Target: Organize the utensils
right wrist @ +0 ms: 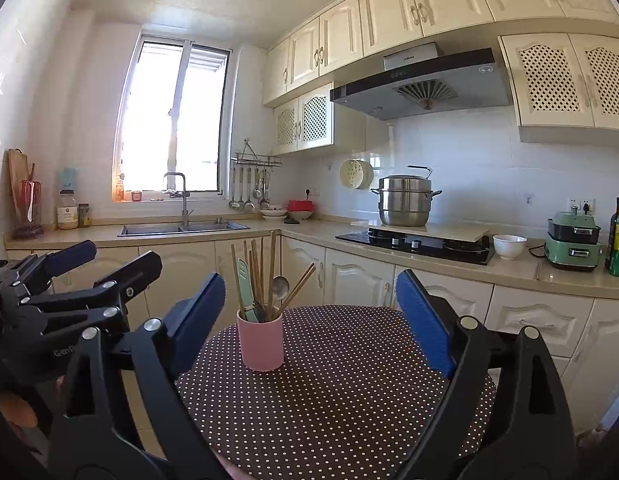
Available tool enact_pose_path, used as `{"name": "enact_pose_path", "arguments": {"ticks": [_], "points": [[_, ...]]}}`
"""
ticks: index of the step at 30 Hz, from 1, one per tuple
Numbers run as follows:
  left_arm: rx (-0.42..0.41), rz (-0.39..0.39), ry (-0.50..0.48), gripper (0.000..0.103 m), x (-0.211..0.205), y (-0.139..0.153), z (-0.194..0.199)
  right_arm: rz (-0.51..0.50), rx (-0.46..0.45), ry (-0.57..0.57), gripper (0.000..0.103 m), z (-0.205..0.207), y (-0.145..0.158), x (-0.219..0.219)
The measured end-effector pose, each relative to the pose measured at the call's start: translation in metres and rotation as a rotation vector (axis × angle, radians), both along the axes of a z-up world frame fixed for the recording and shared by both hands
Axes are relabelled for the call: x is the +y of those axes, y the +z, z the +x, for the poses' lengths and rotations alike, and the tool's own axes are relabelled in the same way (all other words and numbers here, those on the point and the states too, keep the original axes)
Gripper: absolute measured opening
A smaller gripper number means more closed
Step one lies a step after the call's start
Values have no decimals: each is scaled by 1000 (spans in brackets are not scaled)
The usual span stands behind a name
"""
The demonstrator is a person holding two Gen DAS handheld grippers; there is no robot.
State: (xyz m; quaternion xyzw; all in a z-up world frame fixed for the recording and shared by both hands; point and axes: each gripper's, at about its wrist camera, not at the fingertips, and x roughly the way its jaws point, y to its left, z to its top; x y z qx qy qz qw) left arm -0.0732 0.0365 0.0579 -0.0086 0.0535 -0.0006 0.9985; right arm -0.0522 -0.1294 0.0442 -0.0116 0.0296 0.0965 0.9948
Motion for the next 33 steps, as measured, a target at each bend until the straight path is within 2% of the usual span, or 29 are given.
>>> {"name": "enact_pose_path", "arguments": {"ticks": [33], "points": [[-19,0,-10,95,3,1,-6,4,12,8,87,-5,-1,1]]}}
